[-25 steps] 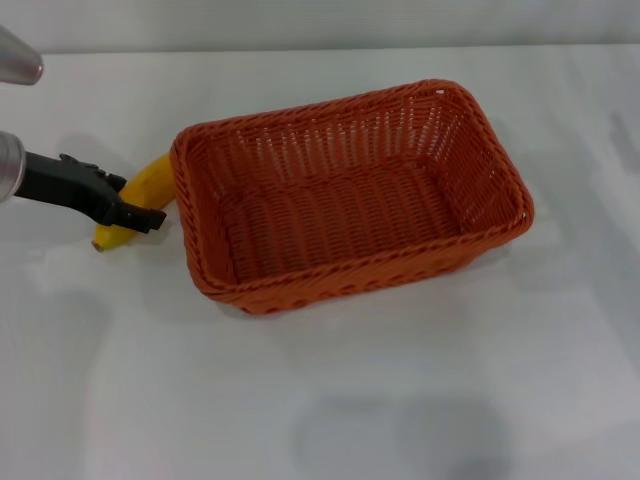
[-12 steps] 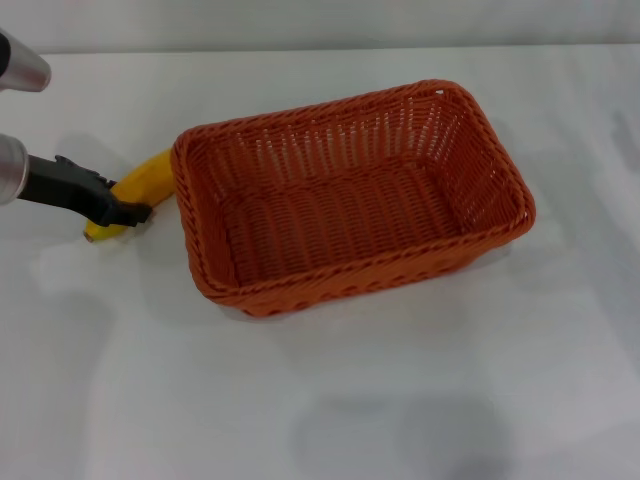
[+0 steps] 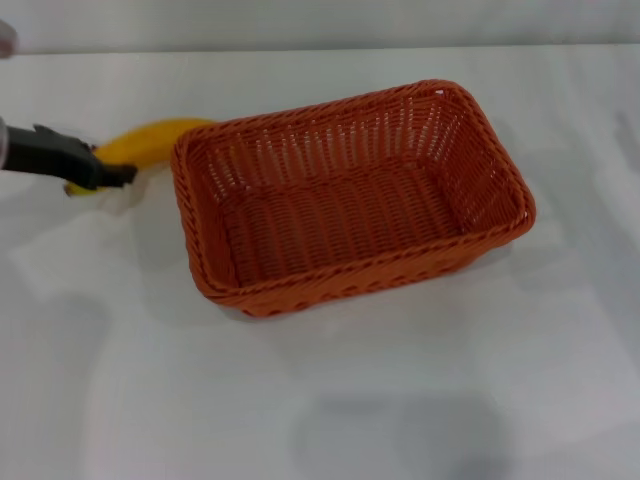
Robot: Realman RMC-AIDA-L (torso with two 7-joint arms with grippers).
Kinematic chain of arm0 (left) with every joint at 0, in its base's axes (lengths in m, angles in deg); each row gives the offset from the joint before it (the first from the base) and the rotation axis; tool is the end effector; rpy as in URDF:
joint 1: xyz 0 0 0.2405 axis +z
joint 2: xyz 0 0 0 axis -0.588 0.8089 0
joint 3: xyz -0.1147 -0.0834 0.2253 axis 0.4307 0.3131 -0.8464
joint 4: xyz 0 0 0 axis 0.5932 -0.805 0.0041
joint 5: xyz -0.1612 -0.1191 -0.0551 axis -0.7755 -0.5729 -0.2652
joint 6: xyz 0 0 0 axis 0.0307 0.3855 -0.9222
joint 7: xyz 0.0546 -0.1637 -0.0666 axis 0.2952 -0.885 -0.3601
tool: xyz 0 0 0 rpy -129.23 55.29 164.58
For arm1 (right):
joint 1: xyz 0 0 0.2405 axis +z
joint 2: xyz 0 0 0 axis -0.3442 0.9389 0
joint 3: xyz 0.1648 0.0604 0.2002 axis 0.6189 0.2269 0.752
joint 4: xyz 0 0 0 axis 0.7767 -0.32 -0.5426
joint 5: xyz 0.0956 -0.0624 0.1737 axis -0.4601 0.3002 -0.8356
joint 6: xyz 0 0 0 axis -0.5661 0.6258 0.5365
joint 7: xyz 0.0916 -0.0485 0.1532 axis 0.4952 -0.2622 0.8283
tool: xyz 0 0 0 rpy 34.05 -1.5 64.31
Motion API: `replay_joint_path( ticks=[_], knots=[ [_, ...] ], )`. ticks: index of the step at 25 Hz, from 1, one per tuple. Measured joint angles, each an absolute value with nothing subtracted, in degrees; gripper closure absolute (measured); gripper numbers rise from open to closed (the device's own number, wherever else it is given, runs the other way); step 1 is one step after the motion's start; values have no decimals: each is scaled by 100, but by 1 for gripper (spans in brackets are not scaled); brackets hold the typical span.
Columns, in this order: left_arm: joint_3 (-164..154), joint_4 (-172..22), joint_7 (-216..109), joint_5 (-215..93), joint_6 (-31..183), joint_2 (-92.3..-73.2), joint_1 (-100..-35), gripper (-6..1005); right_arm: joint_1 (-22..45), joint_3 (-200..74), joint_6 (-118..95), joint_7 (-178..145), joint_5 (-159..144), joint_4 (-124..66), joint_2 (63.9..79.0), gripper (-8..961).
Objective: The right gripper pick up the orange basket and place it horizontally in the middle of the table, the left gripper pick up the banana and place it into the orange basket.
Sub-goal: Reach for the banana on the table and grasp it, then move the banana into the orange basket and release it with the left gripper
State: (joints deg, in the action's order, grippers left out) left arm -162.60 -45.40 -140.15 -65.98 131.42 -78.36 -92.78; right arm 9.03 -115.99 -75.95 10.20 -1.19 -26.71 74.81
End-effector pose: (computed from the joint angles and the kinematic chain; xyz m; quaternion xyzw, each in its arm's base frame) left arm -0.3184 0.4569 0.0160 -0.8991 -0.3260 0.0329 0.2904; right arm 0.3206 0.4037 0.0526 -0.6430 0.2391 0.4145 0.5980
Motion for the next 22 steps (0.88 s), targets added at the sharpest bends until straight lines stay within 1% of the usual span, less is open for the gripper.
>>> replay_joint_path(
  ticks=[7, 13, 19, 22],
  knots=[
    [-16260, -4236, -13958, -7264, 13163, -7827, -9169, 517, 896, -11620, -7595, 1020, -119, -2649, 7469, 308],
    [-16260, -3857, -13638, -8463, 13282, -7854, -9048, 518, 895, -11622, -7594, 1020, -119, -2648, 7469, 308],
    [-16259, -3532, -13276, -9896, 14353, -7822, -8965, 519, 895, -11621, -7556, 1020, -118, -2661, 7470, 308],
    [-16259, -3380, -13354, -10050, 15093, -7812, -9053, 519, 896, -11614, -7553, 1020, -118, -2662, 7469, 308]
  ],
)
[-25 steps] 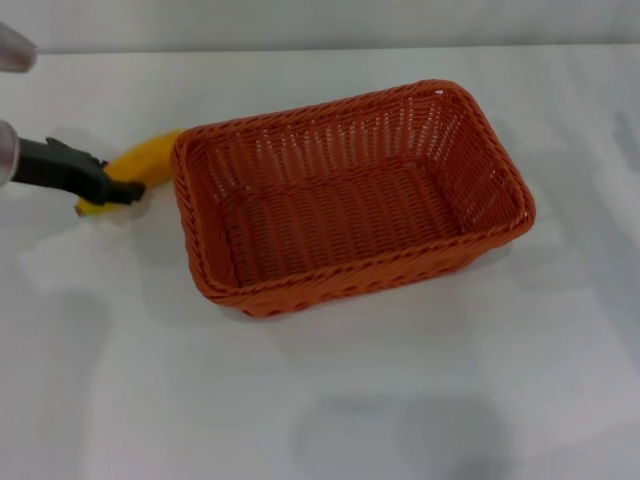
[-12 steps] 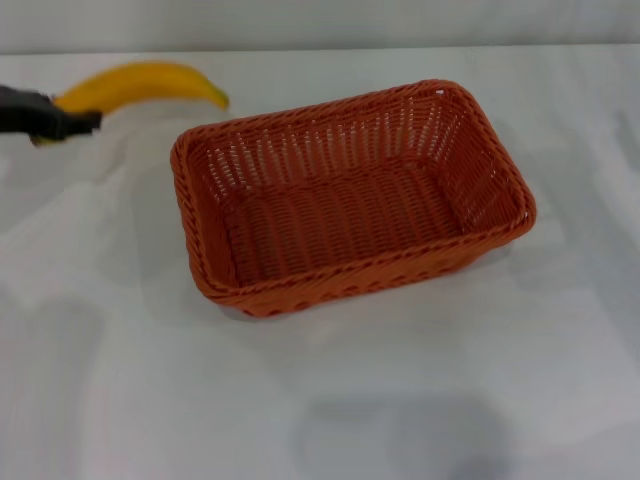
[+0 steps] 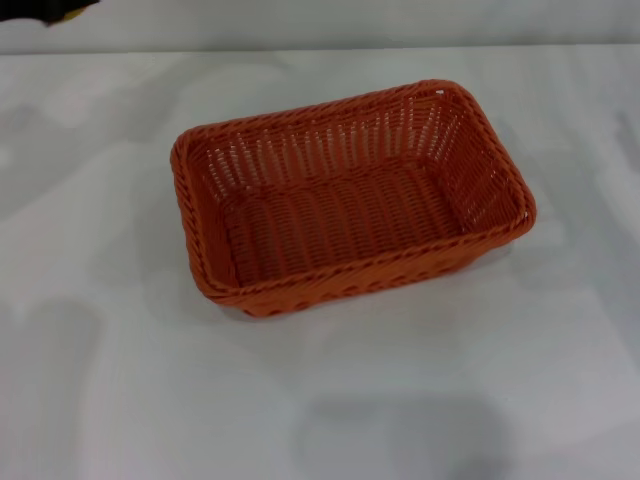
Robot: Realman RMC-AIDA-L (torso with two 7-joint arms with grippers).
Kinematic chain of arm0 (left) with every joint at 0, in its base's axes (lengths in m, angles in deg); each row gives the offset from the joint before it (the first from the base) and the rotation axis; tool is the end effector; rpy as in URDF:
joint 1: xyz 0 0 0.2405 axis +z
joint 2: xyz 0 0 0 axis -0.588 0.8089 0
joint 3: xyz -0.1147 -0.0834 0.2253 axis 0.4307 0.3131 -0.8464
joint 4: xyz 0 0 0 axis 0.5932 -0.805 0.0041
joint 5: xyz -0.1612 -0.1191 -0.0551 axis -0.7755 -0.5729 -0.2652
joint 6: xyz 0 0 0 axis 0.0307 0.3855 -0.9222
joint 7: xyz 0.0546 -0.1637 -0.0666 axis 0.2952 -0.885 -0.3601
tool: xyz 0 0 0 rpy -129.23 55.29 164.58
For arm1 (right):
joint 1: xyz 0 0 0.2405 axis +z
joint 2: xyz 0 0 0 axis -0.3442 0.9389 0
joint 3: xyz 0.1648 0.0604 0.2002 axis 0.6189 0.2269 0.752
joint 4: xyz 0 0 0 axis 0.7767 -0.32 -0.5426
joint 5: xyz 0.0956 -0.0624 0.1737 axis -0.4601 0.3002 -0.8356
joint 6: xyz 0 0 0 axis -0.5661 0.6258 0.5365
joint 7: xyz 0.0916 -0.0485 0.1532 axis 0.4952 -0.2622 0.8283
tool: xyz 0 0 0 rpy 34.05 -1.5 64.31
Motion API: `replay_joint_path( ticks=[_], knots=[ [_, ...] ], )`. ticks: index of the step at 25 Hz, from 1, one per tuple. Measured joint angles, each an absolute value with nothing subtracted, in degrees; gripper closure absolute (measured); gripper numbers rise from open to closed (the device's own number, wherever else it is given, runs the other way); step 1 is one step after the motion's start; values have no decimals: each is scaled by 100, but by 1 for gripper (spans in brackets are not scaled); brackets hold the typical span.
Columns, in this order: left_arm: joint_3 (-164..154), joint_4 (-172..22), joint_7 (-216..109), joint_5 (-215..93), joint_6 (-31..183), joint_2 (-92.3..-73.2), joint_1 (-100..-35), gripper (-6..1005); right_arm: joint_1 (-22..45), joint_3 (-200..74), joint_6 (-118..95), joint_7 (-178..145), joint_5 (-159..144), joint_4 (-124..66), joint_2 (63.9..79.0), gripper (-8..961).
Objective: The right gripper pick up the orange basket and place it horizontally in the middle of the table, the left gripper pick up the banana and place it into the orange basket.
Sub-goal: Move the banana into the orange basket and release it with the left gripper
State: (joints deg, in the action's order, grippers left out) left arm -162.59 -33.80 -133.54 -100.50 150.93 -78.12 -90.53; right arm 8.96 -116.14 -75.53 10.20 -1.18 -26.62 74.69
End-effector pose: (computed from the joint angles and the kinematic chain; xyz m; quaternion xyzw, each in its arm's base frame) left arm -0.2458 0.4748 0.0926 -0.8683 -0.2555 -0.2386 0.3518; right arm 0.3221 0.4040 0.0528 -0.6442 0.2404 0.4113 0.5984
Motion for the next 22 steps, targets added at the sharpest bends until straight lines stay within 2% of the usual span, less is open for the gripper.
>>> replay_joint_path(
  ticks=[2, 6, 13, 15, 22],
  knots=[
    [-16261, -3280, -13407, -10032, 15463, -7848, -9158, 518, 896, -11614, -7551, 1020, -118, -2661, 7470, 308],
    [-16266, -3081, -13563, -9521, 15966, -8067, -9528, 516, 896, -11621, -7553, 1020, -119, -2651, 7469, 308],
    [-16269, -2708, -13870, -8069, 15999, -8603, -10262, 513, 896, -11619, -7578, 1020, -119, -2652, 7469, 308],
    [-16269, -2638, -14005, -7801, 16001, -8661, -10402, 511, 882, -11601, -7589, 1020, -119, -2657, 7469, 308],
    [-16268, -2888, -14421, -7180, 16023, -8654, -10716, 508, 805, -11575, -7603, 1020, -127, -2622, 7469, 308]
  ],
)
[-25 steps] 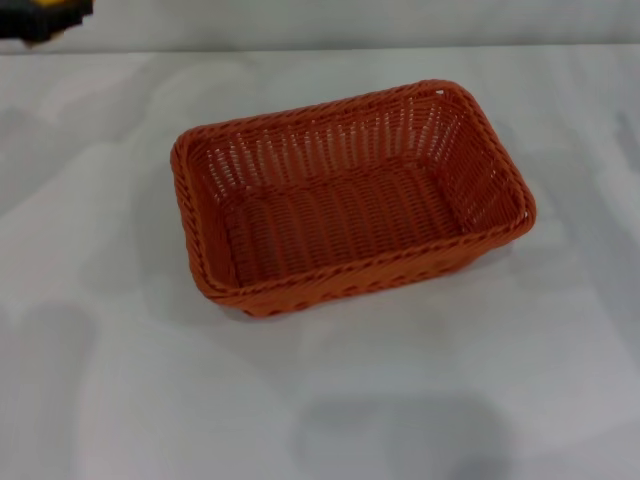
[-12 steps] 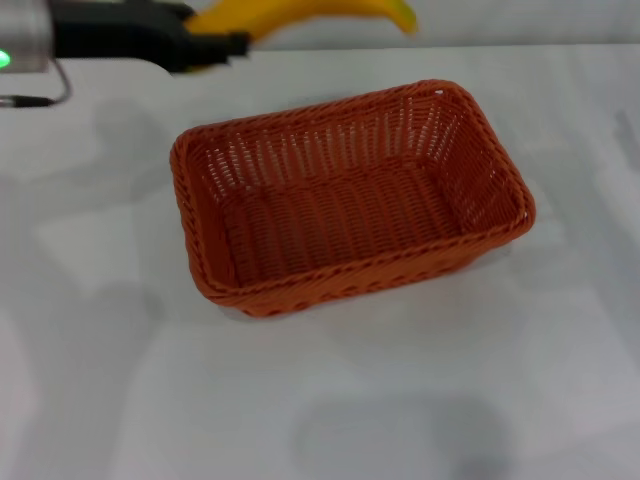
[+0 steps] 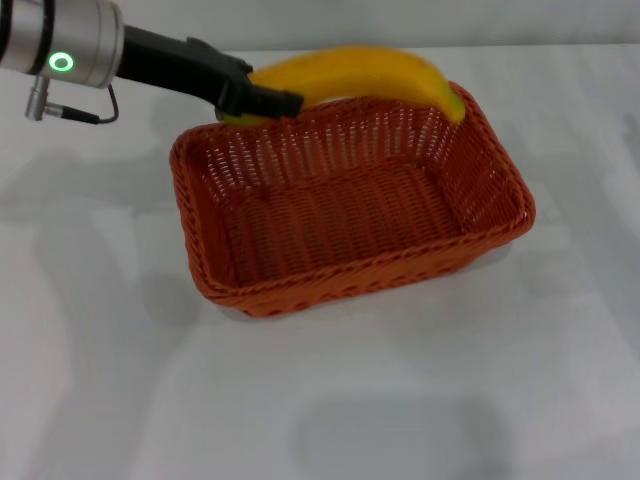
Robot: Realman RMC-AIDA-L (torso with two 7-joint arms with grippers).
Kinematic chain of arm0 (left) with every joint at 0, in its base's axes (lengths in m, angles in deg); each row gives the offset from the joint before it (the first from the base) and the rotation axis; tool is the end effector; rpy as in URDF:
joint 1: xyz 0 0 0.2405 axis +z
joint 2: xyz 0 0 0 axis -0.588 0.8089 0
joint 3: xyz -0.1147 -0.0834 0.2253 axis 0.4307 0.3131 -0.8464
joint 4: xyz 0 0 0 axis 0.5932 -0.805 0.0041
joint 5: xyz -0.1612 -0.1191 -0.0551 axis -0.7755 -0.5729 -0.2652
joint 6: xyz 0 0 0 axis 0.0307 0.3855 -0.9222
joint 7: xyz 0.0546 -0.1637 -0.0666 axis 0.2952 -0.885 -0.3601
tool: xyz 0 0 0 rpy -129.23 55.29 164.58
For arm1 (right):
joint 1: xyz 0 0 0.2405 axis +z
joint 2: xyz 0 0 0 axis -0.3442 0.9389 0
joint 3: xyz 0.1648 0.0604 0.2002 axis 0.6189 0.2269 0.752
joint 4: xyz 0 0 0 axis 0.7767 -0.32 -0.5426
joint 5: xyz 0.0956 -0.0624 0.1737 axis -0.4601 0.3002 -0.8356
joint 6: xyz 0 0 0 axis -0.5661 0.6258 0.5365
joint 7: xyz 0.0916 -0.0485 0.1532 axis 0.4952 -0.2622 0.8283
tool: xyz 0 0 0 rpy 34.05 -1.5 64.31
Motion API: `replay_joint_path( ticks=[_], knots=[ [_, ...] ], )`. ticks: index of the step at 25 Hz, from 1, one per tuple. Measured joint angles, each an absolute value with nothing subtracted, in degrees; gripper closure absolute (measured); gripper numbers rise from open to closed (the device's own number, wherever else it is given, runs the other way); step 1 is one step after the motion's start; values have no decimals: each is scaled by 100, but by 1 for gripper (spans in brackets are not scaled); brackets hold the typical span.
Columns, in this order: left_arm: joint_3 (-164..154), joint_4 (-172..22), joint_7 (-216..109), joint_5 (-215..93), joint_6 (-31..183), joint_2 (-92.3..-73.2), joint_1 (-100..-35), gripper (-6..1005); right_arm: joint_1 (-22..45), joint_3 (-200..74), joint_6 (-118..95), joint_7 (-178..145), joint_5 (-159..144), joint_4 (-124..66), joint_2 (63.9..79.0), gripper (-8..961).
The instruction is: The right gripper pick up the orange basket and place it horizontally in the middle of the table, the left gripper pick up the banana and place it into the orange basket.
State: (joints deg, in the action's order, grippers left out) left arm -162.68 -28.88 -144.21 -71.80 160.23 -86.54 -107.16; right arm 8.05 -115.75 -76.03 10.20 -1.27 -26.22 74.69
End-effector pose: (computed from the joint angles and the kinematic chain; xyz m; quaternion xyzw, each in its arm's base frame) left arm -0.1589 0.4487 -0.0125 -0.9534 -0.2556 -0.0921 0.1308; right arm 0.3264 0.3994 0.0563 -0.6386 0.2401 0.4119 0.6040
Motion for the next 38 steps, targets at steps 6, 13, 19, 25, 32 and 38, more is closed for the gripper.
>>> replay_joint_path(
  ticks=[6, 13, 19, 25, 32, 38],
  knots=[
    [-16269, -3183, -14519, -6526, 15980, -8645, -10904, 505, 789, -11569, -7611, 1020, -128, -2618, 7469, 308],
    [-16269, -3191, -14528, -6471, 15891, -8673, -10894, 501, 763, -11569, -7632, 1020, -128, -2618, 7469, 308],
    [-16269, -3285, -14527, -6470, 15766, -8678, -10830, 472, 714, -11573, -7731, 1053, -128, -2624, 7469, 308],
    [-16266, -3299, -14480, -6521, 15753, -8680, -10741, 313, 667, -11597, -7778, 1158, -127, -2609, 7469, 308],
    [-16259, -2897, -13989, -7891, 15753, -8647, -10220, 233, 624, -11592, -7814, 1169, -127, -2608, 7469, 308],
    [-16260, -2830, -13579, -10287, 15745, -8615, -9153, 232, 624, -11594, -7872, 1169, -127, -2609, 7469, 308]
  ],
)
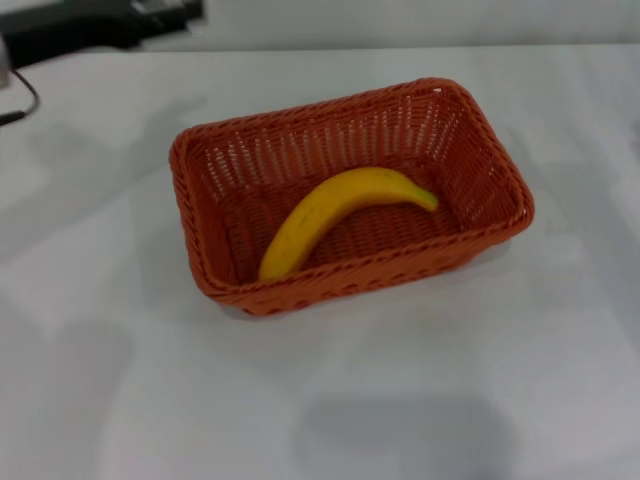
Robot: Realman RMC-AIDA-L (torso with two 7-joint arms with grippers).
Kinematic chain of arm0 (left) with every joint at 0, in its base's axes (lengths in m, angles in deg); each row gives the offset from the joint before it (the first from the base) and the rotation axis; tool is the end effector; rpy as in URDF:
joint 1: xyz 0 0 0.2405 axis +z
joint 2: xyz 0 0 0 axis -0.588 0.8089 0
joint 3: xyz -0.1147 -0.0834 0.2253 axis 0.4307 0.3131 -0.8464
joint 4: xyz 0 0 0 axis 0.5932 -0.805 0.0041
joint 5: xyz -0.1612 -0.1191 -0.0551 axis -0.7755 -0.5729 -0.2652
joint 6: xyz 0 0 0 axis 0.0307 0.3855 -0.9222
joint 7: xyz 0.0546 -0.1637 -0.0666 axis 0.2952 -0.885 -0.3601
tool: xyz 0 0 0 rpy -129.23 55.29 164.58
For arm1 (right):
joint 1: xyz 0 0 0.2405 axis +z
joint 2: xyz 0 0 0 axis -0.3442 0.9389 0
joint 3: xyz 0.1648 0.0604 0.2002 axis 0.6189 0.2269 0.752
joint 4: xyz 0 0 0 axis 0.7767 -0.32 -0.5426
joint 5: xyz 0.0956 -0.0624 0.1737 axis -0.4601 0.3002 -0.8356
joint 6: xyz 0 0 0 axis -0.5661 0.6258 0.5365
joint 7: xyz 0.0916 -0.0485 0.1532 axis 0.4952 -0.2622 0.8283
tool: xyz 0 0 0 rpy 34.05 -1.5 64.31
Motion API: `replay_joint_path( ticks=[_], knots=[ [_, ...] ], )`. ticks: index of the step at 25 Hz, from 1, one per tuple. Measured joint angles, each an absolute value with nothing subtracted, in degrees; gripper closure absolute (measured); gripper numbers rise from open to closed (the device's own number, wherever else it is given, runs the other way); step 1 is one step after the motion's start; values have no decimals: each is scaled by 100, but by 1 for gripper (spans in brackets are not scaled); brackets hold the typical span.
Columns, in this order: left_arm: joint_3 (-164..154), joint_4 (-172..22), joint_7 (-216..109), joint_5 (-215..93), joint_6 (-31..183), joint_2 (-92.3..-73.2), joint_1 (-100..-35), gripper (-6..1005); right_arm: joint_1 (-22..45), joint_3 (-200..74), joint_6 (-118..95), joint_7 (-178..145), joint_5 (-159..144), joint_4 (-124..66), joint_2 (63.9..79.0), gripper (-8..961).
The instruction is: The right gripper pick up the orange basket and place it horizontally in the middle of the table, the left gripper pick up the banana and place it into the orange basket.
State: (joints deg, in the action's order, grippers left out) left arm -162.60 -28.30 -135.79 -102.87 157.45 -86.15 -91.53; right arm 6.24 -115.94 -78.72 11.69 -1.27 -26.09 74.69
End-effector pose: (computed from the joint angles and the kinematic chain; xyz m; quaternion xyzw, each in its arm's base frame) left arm -0.2145 0.4510 0.0431 -0.8763 -0.2632 -0.2849 0.2858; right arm 0.3304 0.3871 0.0598 -0.6316 0.2399 0.4261 0.6016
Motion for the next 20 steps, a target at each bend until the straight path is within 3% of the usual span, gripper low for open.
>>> replay_joint_path(
  ticks=[9, 14, 20],
  knots=[
    [-16251, -4592, -11914, -14128, 15527, -8533, -6964, 231, 655, -11567, -7816, 1107, -128, -2609, 7463, 308],
    [-16231, -5453, -10505, -15601, 15134, -8645, -6195, 231, 656, -11560, -7798, 797, -165, -2594, 7450, 308],
    [-16184, -6378, -9203, -16732, 14751, -8684, -5796, 231, 644, -11561, -7810, 360, -225, -2562, 7467, 308]
  ],
)
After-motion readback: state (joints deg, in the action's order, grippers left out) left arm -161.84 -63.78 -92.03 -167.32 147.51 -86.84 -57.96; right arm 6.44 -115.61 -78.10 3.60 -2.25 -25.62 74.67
